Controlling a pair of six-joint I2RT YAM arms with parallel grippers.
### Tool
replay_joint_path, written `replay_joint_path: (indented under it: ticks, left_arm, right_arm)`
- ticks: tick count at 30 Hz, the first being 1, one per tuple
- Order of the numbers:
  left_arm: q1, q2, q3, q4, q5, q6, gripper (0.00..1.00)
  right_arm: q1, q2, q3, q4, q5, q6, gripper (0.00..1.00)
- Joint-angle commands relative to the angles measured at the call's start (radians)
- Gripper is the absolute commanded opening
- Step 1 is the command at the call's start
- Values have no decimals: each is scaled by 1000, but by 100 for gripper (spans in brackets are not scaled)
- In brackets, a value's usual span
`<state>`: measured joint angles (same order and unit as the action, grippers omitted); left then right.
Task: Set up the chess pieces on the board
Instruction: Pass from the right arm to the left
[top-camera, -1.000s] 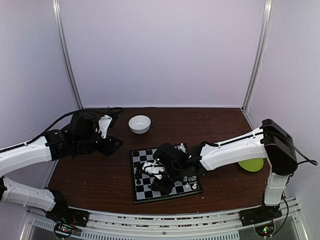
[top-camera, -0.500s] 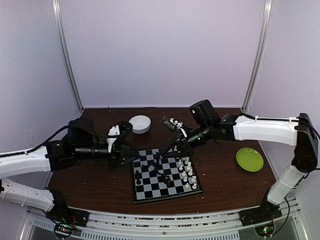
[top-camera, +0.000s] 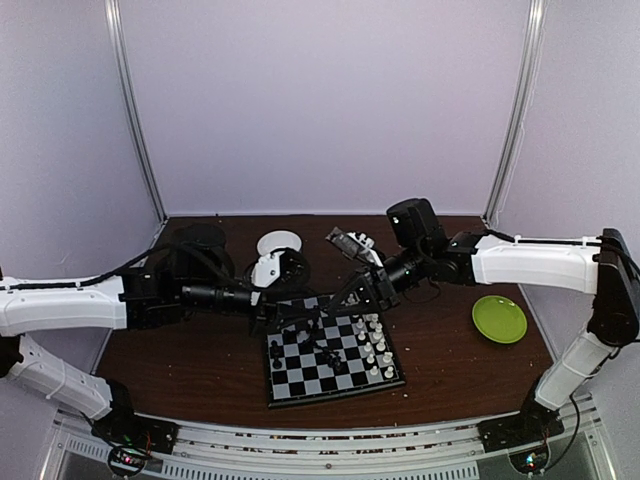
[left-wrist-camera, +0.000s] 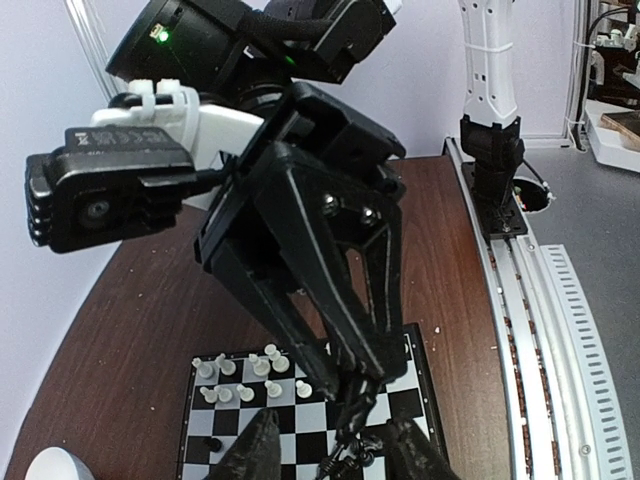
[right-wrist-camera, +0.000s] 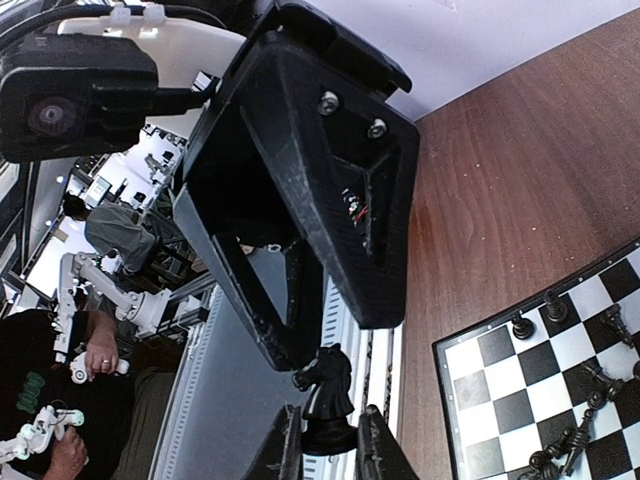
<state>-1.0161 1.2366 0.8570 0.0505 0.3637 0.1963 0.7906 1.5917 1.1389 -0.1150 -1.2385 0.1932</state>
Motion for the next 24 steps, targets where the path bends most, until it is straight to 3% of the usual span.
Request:
replay_joint_path:
  ticks: [1, 21, 24]
  left_arm:
    - [-10, 20, 48, 32, 11, 49, 36]
    - [-13, 31, 49, 28, 40, 43, 9]
    - [-13, 28, 60, 12, 35, 29, 5]
  right_arm:
    - [-7, -24, -22, 98, -51, 71, 13]
    - [-7, 4, -29, 159, -43, 129, 15]
    - [-9, 3, -29, 148, -21, 119, 21]
